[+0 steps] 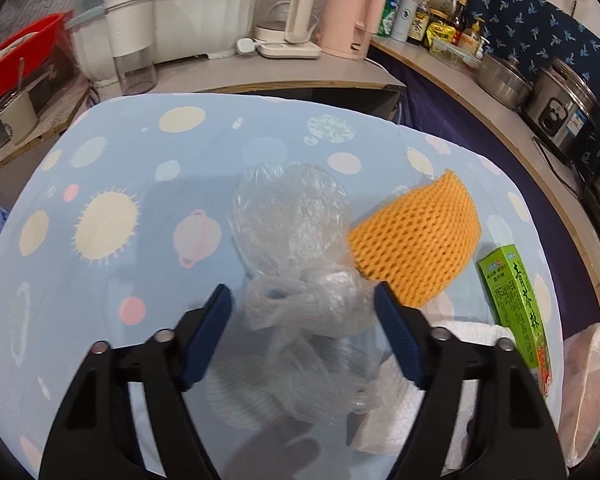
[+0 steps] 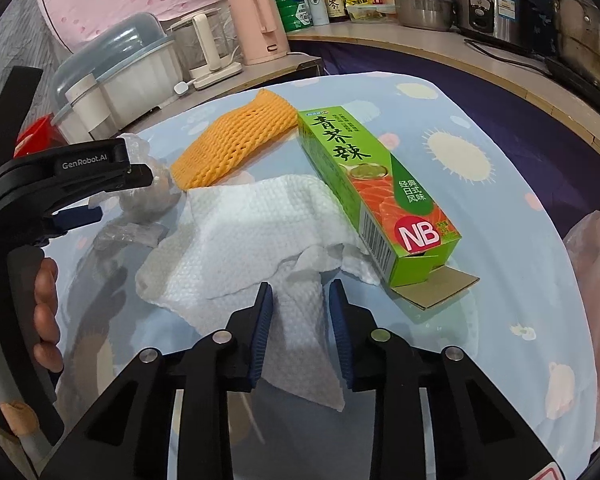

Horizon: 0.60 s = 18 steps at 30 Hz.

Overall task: Collect trash
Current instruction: 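Grasp the clear plastic bag with the left tool while the right tool grasps the white tissue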

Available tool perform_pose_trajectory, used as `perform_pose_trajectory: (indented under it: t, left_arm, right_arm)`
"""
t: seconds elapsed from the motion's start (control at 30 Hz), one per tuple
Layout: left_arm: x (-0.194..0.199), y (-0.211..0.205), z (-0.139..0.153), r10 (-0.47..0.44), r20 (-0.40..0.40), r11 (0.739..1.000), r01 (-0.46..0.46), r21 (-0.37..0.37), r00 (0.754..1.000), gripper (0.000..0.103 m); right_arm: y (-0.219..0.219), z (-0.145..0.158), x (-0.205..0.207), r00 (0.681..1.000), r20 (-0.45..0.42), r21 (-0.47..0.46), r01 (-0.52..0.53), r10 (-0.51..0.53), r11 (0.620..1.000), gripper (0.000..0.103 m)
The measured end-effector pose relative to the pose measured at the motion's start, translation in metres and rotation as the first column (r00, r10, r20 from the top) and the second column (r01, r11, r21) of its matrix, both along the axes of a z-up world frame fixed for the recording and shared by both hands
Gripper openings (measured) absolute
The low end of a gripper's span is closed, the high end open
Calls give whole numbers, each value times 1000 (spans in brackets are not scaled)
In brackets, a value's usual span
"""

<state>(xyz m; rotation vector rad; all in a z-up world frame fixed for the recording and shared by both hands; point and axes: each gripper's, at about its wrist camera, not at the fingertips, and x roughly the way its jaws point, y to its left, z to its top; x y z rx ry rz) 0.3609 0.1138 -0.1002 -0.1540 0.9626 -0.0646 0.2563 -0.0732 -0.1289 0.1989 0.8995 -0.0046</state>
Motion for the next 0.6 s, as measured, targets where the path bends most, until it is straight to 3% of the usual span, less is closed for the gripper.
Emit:
perform_pose_trajectory:
  t: [0.03,0.1,0.17,0.33,0.6]
  left_arm:
    - [1,-2,-1,-12,-5,1000,12,-2,1000,47]
    - [-1,-7,-1,-43,-13,999,43,0,999,32]
    - [-5,-11,2,-56,0,998,56,17,998,30]
    - [-32,-10,13,-68,22,997,67,29,997,28]
    - [-90,9,29,-37,35,999,38,-17,999,27]
  right_arm:
    - [-1,0,0,1000,-1,6,0,0,1000,19]
    - [-2,0,-1,1000,-5,18,-2,2,1000,12]
    - [-2,1,-2,1000,-6,24,-6,6,1000,6]
    - [-4,10,-18,1000,11,36,-6,5,999,5]
    - [-14,30,-61,999,45,60,14,-16,998,4]
